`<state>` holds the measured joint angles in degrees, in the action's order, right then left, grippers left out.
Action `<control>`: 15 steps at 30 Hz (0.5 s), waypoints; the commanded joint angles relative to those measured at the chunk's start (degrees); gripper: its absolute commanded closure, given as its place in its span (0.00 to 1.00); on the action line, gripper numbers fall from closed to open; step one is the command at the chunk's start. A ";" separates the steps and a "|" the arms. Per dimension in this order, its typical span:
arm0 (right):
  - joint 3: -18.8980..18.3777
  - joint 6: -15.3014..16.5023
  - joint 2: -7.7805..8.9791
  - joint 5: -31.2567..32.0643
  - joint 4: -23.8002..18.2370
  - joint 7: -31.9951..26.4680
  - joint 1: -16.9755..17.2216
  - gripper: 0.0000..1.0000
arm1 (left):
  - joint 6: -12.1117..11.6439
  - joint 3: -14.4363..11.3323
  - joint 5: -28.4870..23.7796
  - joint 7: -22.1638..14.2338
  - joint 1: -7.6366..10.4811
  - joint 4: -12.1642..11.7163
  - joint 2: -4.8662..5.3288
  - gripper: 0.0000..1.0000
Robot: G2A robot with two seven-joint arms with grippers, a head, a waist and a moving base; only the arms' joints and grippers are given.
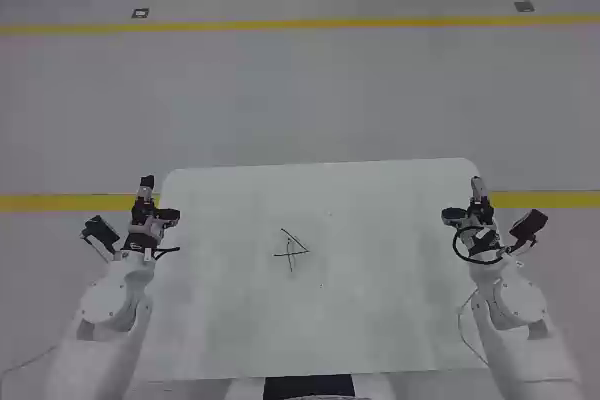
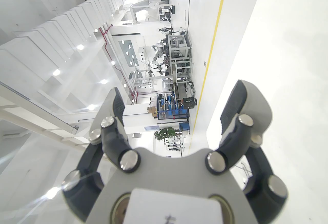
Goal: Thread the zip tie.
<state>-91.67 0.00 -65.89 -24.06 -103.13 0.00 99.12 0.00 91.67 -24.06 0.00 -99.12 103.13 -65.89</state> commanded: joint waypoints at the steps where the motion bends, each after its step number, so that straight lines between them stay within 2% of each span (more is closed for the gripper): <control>1: 0.00 0.00 0.00 0.00 0.00 0.00 0.00 0.00 | 0.00 0.00 0.00 0.00 0.00 0.00 0.00 0.22; 2: 0.00 0.00 0.00 0.00 0.00 0.00 0.00 0.00 | 0.00 0.00 0.00 0.00 0.00 0.00 0.00 0.22; 3: 0.41 0.21 0.04 0.94 -0.81 -0.82 -0.53 0.00 | 0.00 0.00 0.00 0.00 0.00 0.00 0.00 0.00; 6: 3.13 -1.15 0.15 8.43 0.07 -2.95 -3.86 0.00 | 0.00 0.00 0.00 0.00 0.00 0.00 0.00 0.00; 9: 5.97 -4.09 0.15 16.26 1.82 -3.08 -6.19 0.00 | 0.00 0.00 0.00 0.00 0.00 0.00 0.00 0.00; 10: 7.01 -4.58 0.04 17.46 2.34 -3.13 -6.80 0.00 | 0.00 0.00 0.00 0.00 0.00 0.00 0.00 0.00; 15: 7.13 -4.53 0.02 17.58 2.46 -3.05 -6.90 0.00 | 0.00 0.00 0.00 0.00 0.00 0.00 0.00 0.00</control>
<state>-84.51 -4.55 -65.88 -6.44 -100.65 -3.04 92.21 0.00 91.67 -24.06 0.00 -99.12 103.13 -65.89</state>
